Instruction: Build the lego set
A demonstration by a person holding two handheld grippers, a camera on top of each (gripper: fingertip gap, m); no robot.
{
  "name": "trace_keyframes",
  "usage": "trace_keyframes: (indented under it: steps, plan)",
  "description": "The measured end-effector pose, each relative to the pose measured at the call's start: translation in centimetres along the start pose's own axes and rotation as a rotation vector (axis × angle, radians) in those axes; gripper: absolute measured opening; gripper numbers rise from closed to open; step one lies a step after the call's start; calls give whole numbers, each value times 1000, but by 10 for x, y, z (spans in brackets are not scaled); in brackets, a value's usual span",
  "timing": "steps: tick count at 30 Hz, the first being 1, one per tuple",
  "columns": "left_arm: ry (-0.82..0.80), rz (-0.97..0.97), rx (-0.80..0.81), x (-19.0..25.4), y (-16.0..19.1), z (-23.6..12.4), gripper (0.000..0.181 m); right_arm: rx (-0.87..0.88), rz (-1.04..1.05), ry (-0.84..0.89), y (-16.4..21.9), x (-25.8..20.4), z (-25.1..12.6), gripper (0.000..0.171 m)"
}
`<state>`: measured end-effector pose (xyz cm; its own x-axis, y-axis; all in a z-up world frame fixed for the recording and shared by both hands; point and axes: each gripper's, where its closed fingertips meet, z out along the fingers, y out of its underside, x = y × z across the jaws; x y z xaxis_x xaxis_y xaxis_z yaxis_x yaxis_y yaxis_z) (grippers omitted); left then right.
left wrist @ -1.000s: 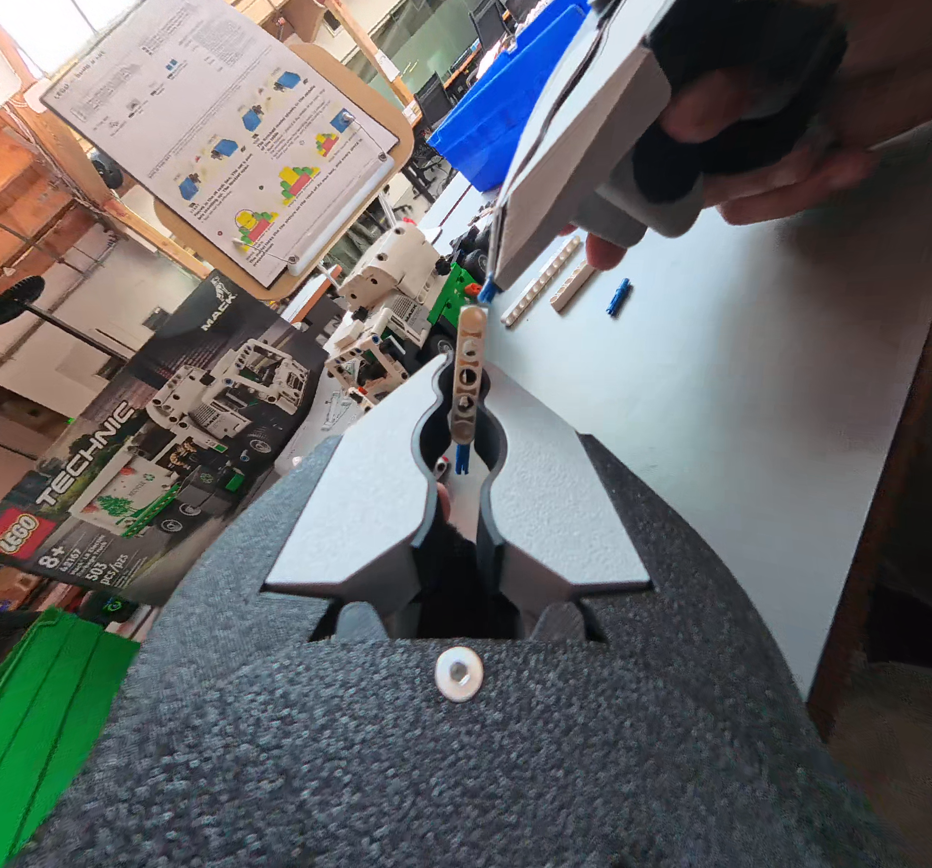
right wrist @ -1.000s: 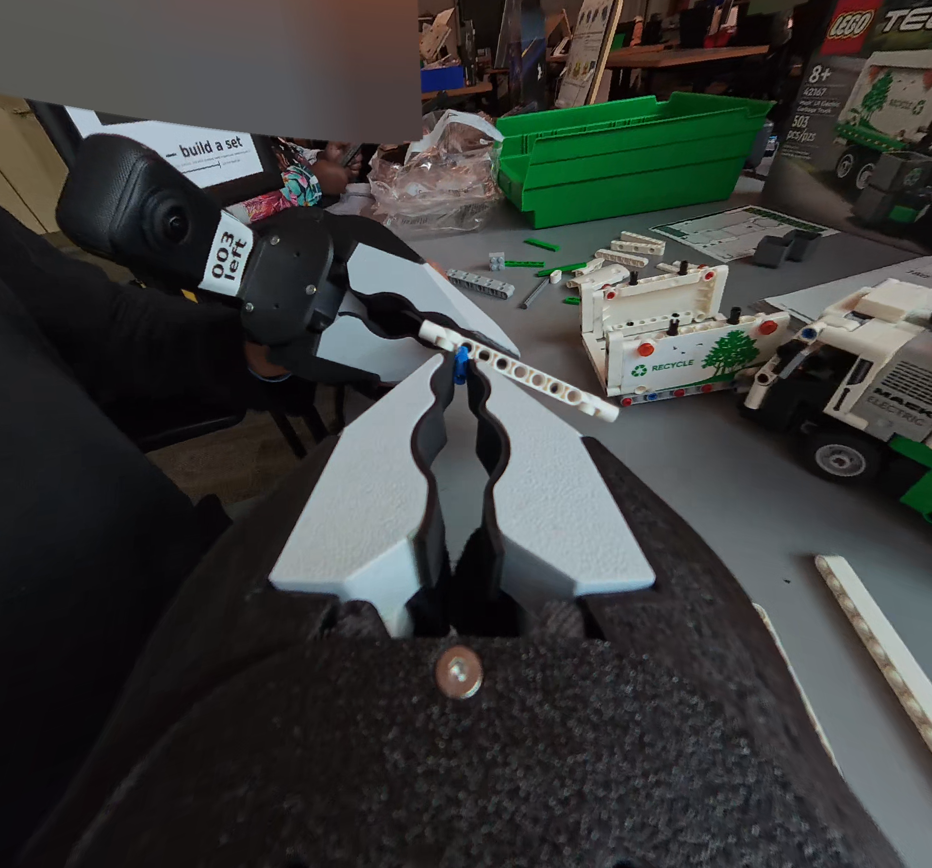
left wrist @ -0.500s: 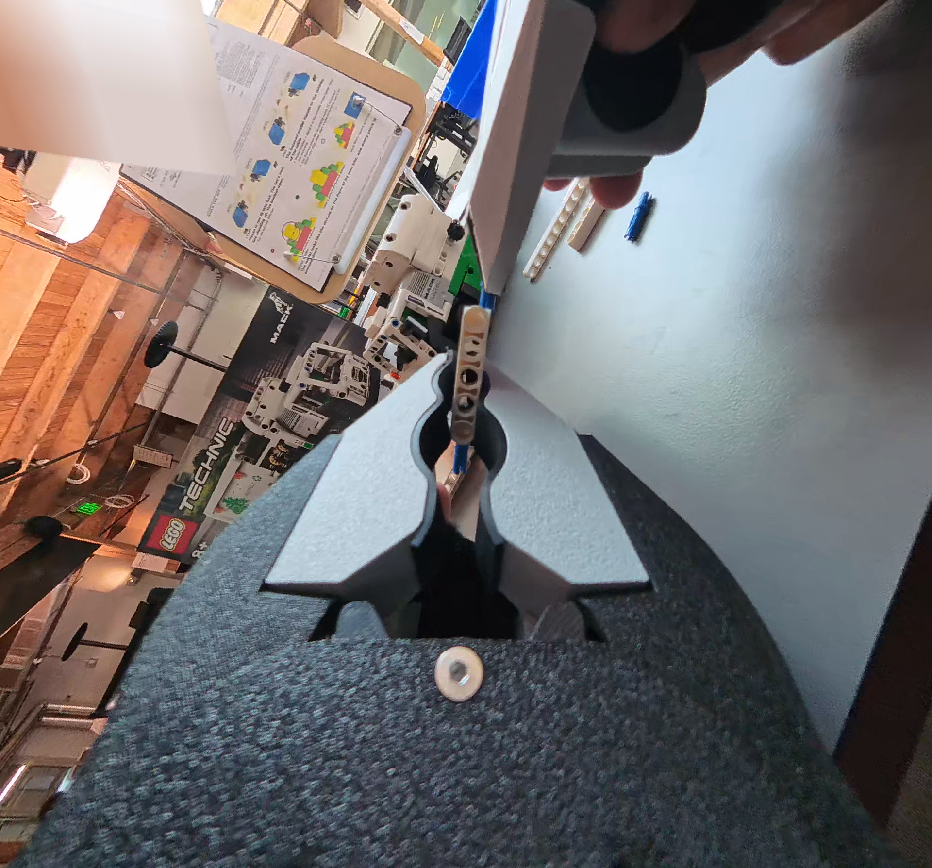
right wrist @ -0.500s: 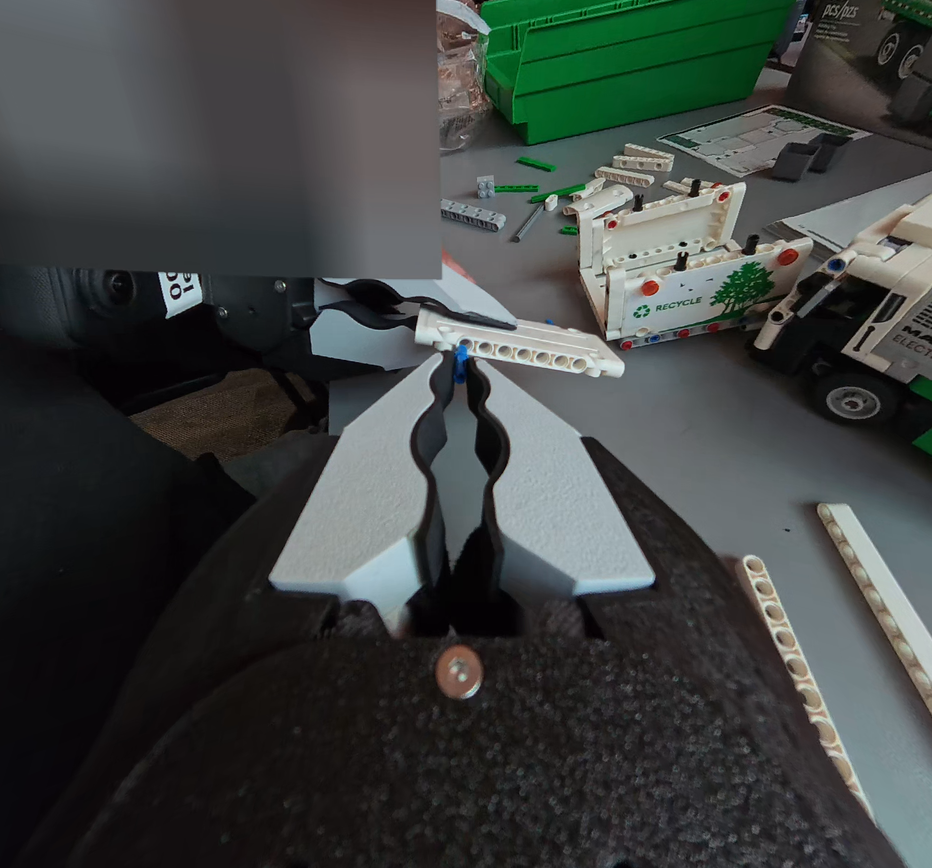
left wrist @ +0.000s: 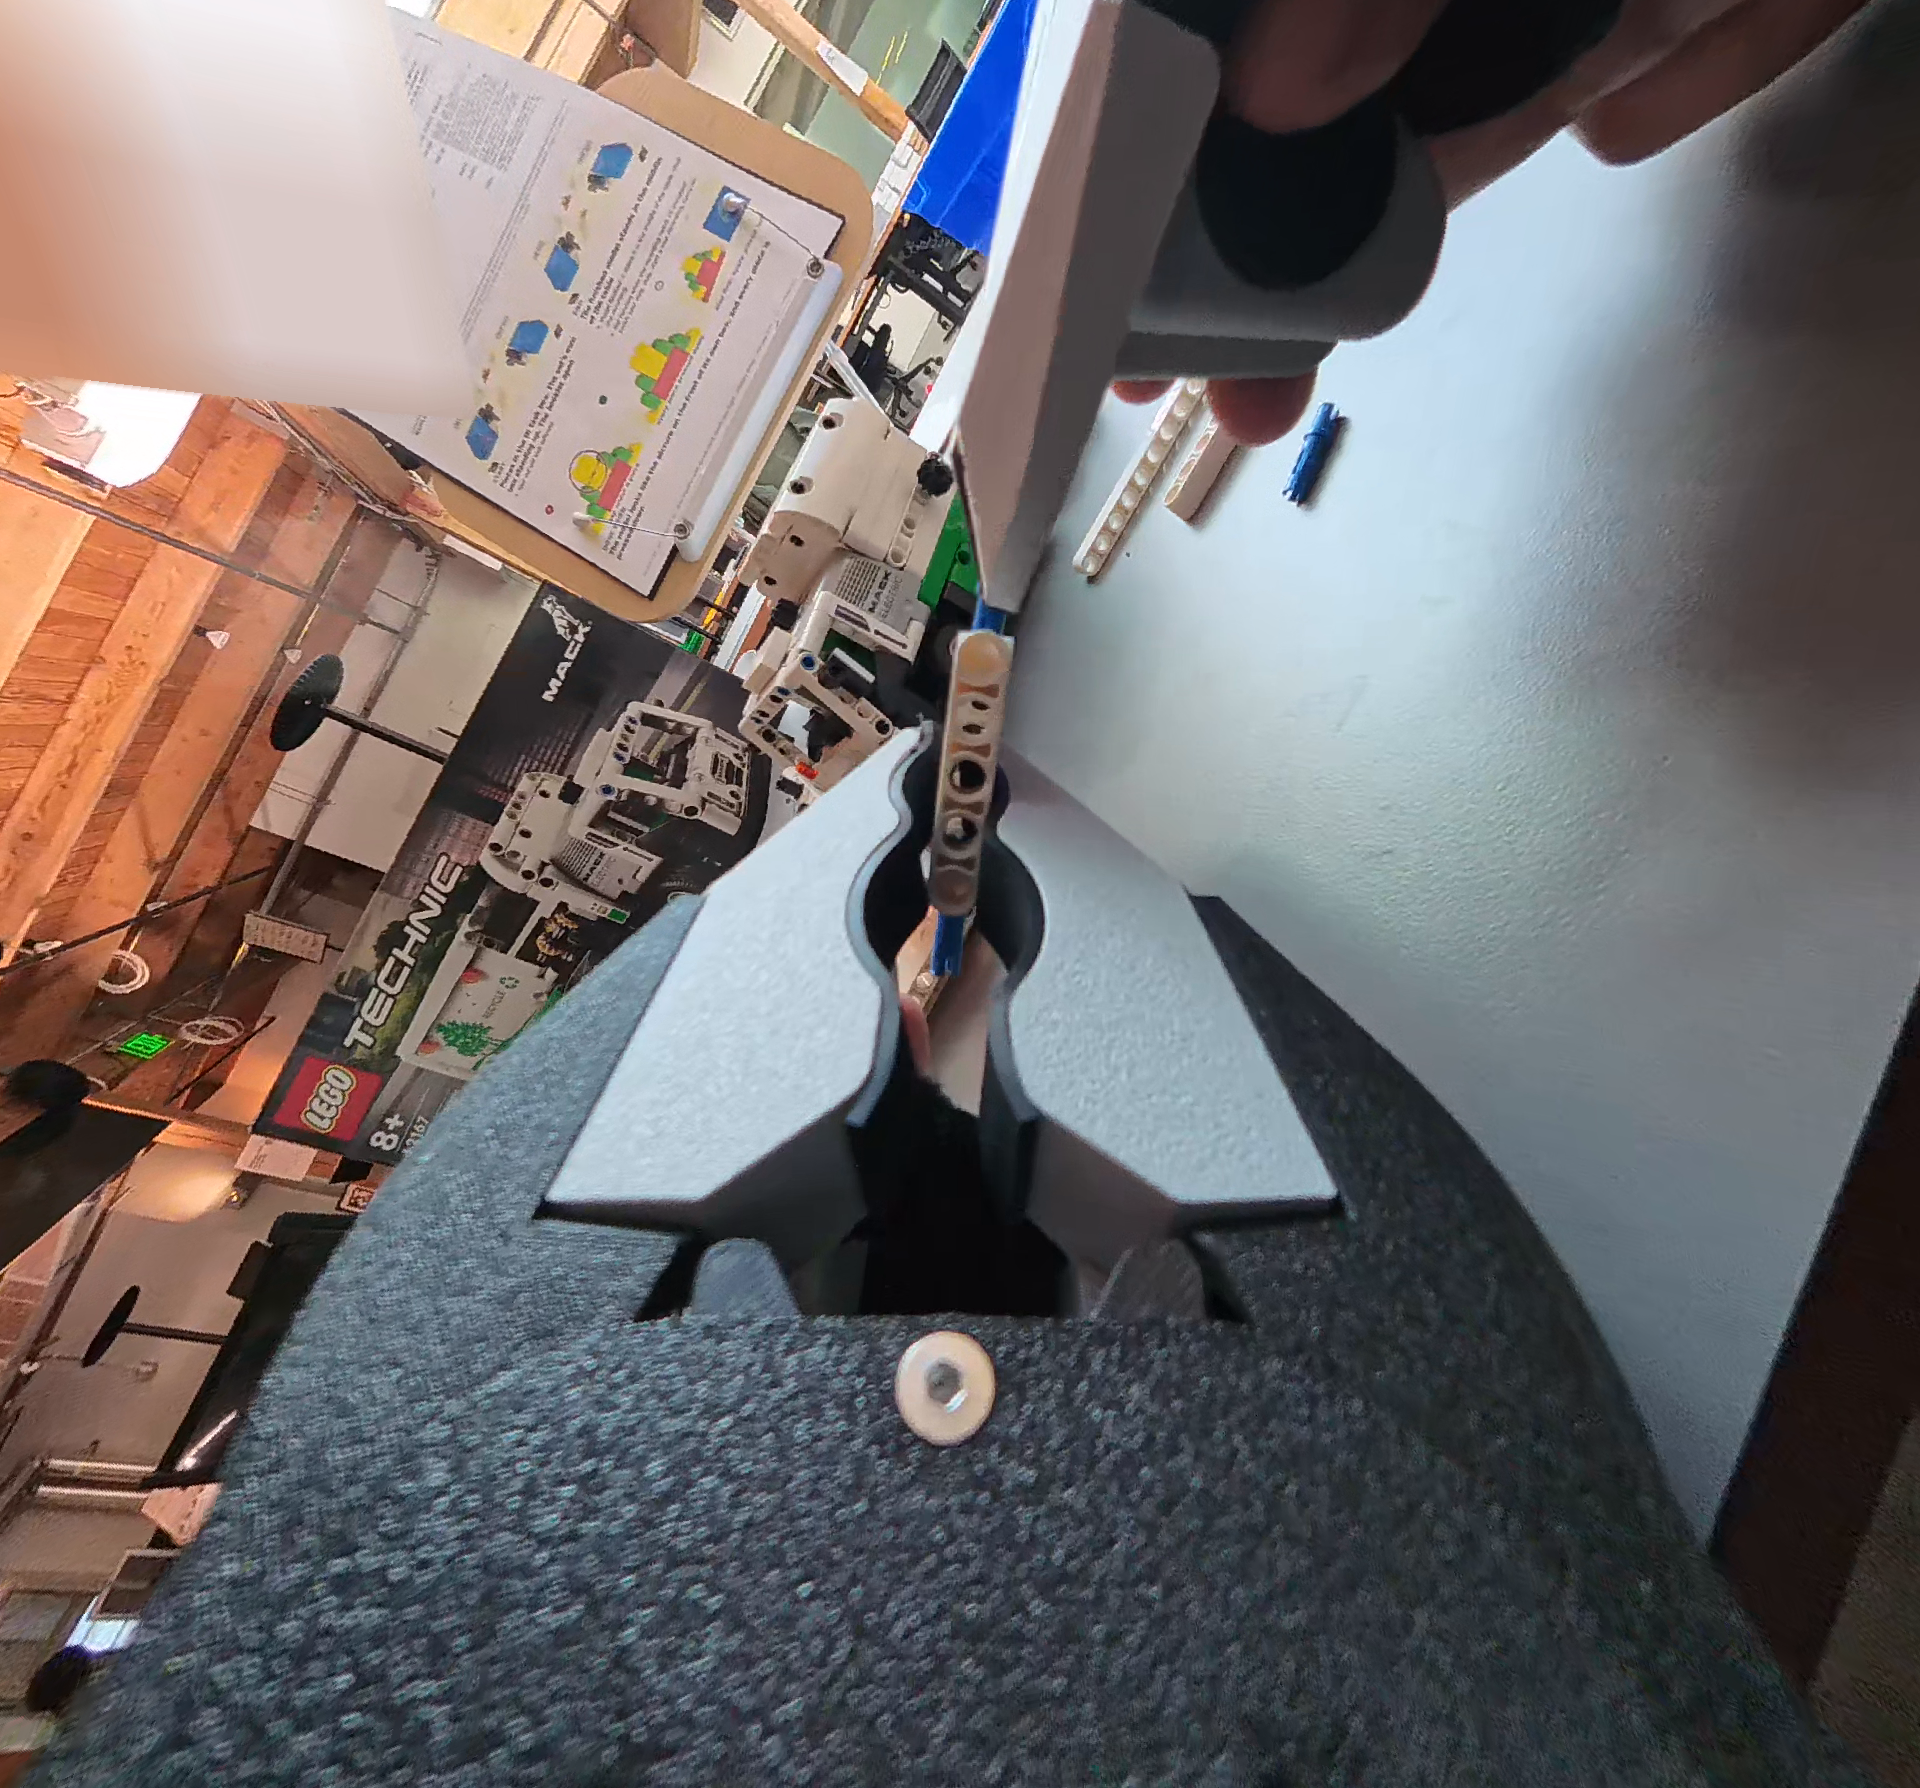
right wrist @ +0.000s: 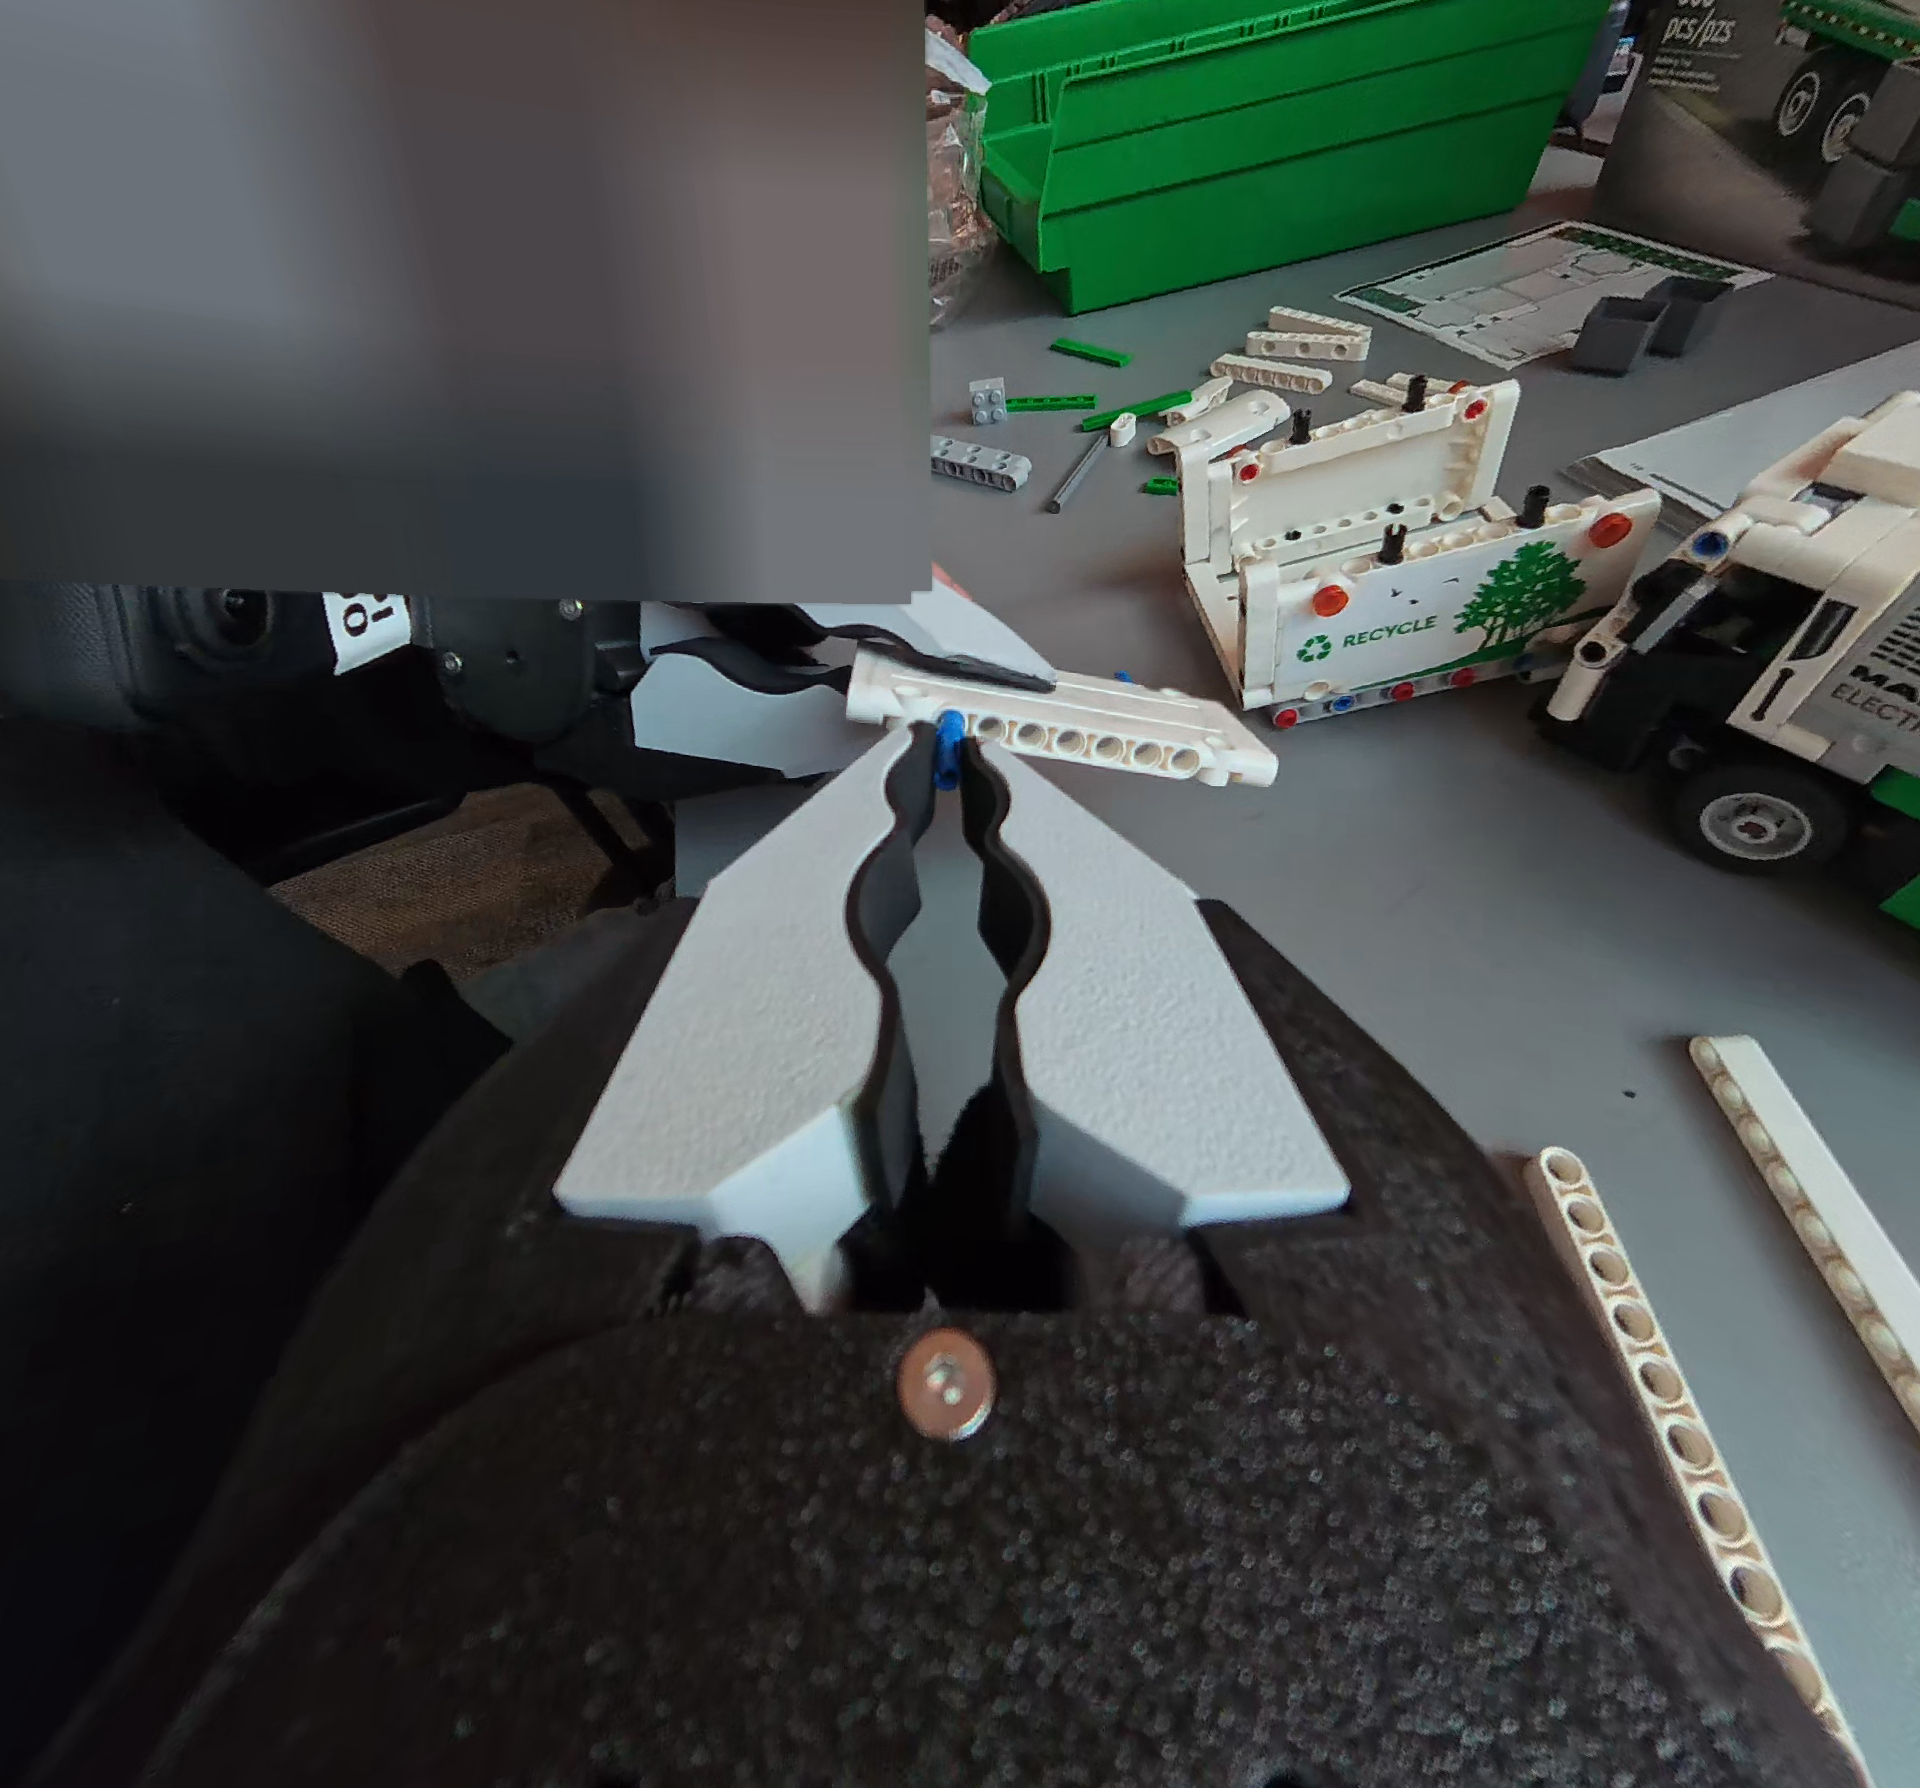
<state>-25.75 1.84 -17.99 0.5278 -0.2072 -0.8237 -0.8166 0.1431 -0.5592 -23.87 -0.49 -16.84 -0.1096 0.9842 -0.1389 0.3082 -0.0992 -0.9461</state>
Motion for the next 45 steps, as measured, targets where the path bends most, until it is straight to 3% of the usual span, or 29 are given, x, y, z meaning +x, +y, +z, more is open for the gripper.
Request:
trace_keyframes:
  steps: [7,12,20,22,26,45]
  plan:
    - [-14,79,-34,5,2,1,0,-67,-1,-1,7,1,-1,3]
    - [4,79,-17,10,-2,-1,0,-53,73,-77,11,-3,0,3]
    - [-21,36,-46,3,3,2,0,-17,163,-58,5,2,5,3]
    - [-34,30,-50,0,5,1,0,-17,155,-64,5,0,2,9]
    - [-33,35,-47,0,5,1,0,9,140,-48,0,3,-4,2]
    - [-52,86,-50,1,5,0,0,31,203,-68,-1,2,-4,2]
